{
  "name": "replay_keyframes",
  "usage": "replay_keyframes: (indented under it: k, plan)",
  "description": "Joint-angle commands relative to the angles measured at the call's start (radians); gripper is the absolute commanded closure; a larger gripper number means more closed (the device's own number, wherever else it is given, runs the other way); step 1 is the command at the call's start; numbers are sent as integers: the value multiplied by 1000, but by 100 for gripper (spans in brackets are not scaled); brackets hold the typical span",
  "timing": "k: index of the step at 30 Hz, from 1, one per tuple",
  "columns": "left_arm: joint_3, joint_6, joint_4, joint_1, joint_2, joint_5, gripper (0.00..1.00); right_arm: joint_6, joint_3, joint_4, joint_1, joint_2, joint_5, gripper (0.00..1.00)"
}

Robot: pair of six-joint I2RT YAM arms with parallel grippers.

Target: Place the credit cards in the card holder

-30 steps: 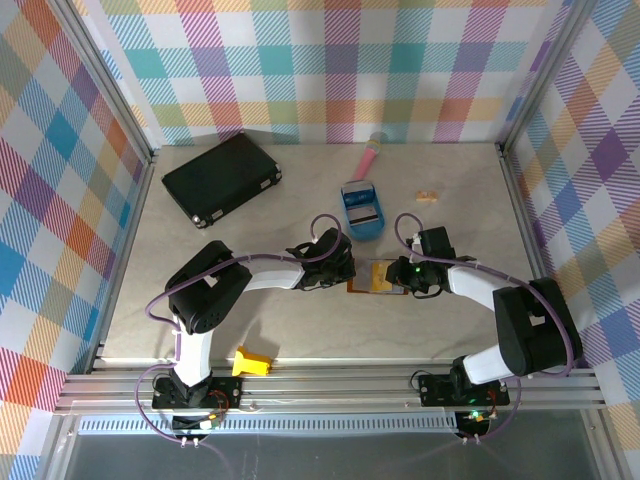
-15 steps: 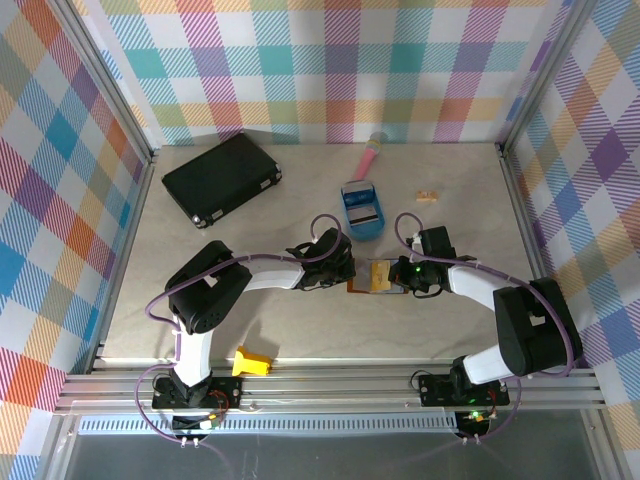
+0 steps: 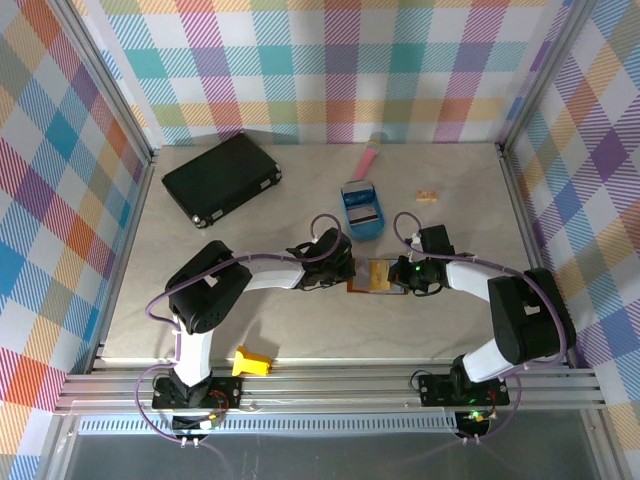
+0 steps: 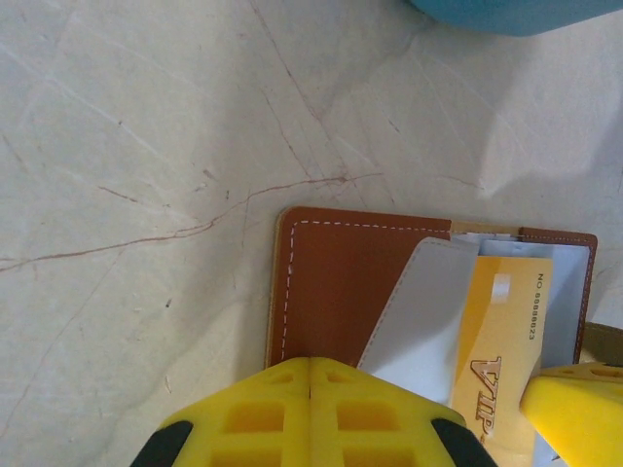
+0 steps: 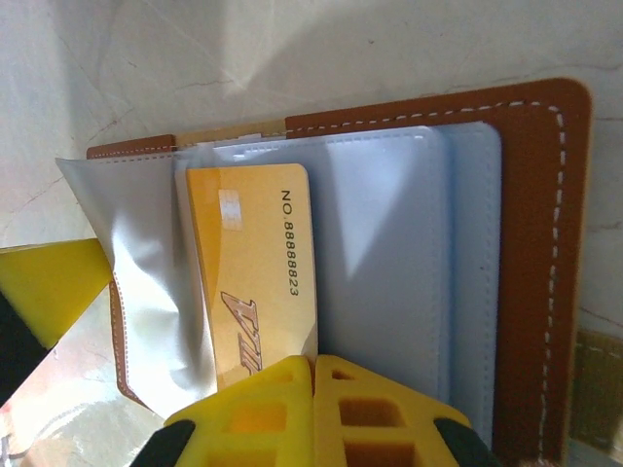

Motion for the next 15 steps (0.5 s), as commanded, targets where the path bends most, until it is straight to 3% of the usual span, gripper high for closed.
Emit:
replay_keyframes:
  k: [1,12,15]
  plan:
    - [-6,-4,-124,-14,59,-19,100,-12,-2,2,10,38,-34,100]
    - [-1,-4,-127,-15,63,-16,100,-17,0,-8,13,24,-101,100]
    - [-3,-4,-136,-15,58,-21,100,-15,3,-30,13,-10,-84,92]
